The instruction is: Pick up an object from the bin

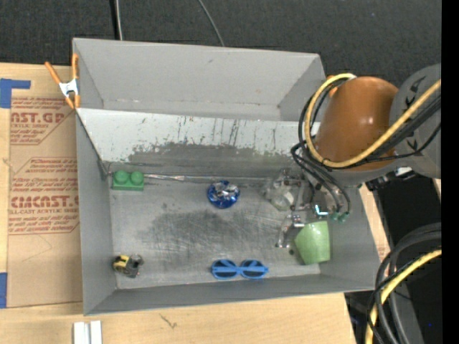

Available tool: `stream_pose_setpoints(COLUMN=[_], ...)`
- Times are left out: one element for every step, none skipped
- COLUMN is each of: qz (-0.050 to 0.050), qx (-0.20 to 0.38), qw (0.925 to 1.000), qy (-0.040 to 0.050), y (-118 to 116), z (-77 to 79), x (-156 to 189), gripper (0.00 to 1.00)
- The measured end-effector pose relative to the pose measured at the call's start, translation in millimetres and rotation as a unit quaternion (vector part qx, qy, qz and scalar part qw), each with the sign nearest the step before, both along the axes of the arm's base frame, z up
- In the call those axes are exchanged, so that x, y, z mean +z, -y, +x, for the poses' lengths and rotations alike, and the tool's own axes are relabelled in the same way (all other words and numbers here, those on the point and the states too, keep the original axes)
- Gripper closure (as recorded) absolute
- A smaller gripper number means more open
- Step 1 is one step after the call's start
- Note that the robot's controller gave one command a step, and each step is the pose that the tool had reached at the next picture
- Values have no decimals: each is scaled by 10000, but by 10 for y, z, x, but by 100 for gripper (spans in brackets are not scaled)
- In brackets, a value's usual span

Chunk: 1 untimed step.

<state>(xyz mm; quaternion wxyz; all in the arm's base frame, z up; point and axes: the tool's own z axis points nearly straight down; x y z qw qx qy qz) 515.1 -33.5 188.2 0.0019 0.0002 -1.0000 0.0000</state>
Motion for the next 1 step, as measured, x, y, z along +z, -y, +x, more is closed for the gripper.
stream_pose_setpoints(qz=[-6], qx=[-155], qw=[9998], qy=[90], y=[-466], z=[-295], x=[-1155], gripper=[0])
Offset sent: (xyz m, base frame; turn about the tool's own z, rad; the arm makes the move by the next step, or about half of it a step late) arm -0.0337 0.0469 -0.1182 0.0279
